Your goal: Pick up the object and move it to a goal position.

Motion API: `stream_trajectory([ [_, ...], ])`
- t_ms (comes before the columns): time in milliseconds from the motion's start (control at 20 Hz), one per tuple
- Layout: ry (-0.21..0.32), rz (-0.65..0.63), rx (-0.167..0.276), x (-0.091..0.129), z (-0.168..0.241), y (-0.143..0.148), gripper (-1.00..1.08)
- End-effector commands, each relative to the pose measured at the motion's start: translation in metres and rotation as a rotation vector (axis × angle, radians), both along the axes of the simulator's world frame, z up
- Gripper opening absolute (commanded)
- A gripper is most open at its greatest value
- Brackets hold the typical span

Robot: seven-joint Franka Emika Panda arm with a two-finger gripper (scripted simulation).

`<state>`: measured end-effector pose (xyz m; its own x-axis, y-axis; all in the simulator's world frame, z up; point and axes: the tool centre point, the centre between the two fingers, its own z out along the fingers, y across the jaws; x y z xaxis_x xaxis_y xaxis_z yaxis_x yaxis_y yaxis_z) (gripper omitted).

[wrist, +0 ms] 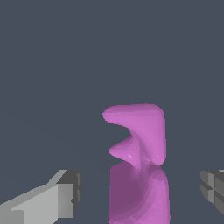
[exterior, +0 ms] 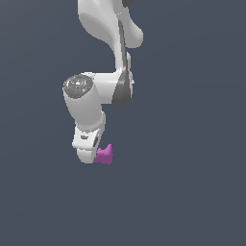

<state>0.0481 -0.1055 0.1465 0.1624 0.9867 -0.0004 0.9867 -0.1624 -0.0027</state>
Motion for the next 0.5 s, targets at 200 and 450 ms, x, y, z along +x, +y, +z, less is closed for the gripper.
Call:
stream_trajectory([
  [200, -0.003, 0.051, 0.000, 0.0016, -0.0006, -0.0055, 1.00],
  [450, -0.003, 0.052, 0.000, 0.0016, -0.0011, -0.0060, 1.00],
])
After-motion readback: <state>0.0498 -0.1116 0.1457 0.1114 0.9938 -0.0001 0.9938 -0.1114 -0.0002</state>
